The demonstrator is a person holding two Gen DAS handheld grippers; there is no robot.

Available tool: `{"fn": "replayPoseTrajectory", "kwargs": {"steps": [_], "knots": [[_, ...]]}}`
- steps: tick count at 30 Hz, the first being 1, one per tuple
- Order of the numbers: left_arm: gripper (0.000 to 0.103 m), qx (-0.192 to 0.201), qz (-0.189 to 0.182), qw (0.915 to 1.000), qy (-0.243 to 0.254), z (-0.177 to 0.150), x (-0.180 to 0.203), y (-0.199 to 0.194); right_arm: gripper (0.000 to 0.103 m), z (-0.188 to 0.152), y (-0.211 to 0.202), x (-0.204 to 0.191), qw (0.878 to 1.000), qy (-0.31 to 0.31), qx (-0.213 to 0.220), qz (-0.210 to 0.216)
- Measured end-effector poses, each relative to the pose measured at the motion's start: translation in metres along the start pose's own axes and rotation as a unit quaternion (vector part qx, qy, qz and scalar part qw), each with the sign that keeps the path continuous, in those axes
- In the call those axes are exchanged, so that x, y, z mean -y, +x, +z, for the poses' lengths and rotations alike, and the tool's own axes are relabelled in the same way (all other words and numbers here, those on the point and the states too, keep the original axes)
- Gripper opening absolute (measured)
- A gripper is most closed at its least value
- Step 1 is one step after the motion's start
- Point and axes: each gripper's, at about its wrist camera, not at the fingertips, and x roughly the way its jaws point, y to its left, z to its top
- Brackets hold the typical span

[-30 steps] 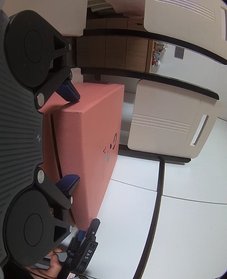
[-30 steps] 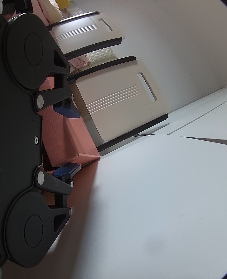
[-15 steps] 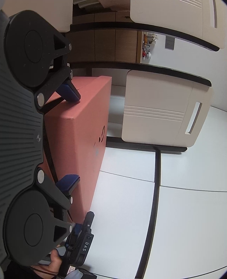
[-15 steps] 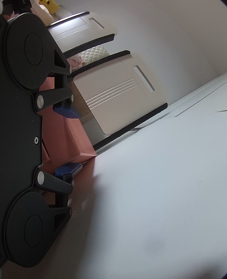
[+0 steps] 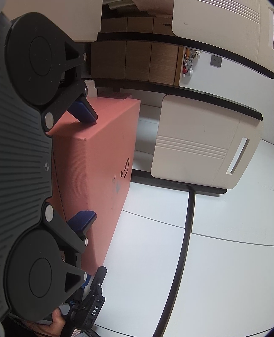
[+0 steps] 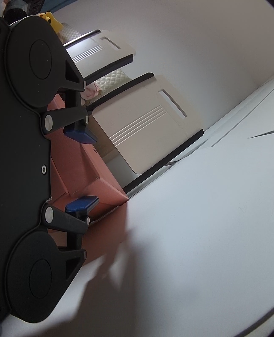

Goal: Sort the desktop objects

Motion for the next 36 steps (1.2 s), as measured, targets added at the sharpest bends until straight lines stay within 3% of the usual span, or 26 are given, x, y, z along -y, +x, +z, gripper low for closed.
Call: {"fn": "replayPoseTrajectory", "kwargs": {"steps": [7, 14, 24, 31, 36], "knots": [[0.092, 0.001, -0.009, 0.9998, -0.017, 0.006, -0.001, -0.011, 0.055, 0.0, -0.01, -0.004, 1.0, 0.007, -0.007, 0.006], [0.092, -0.012, -0.01, 0.9998, -0.011, -0.003, -0.001, -0.019, 0.054, -0.017, -0.01, 0.001, 1.0, 0.013, -0.013, -0.018], [0.092, -0.027, -0.021, 0.9994, -0.006, -0.017, -0.007, -0.021, 0.069, -0.043, -0.019, -0.002, 0.999, 0.034, -0.002, -0.04], [0.092, -0.041, -0.016, 0.999, -0.007, -0.023, -0.008, -0.018, 0.071, -0.061, -0.021, -0.013, 0.997, 0.038, -0.018, -0.058], [0.092, -0.054, -0.018, 0.9983, 0.009, -0.029, -0.007, -0.016, 0.071, -0.073, -0.014, -0.021, 0.998, 0.038, -0.039, -0.037]]}}
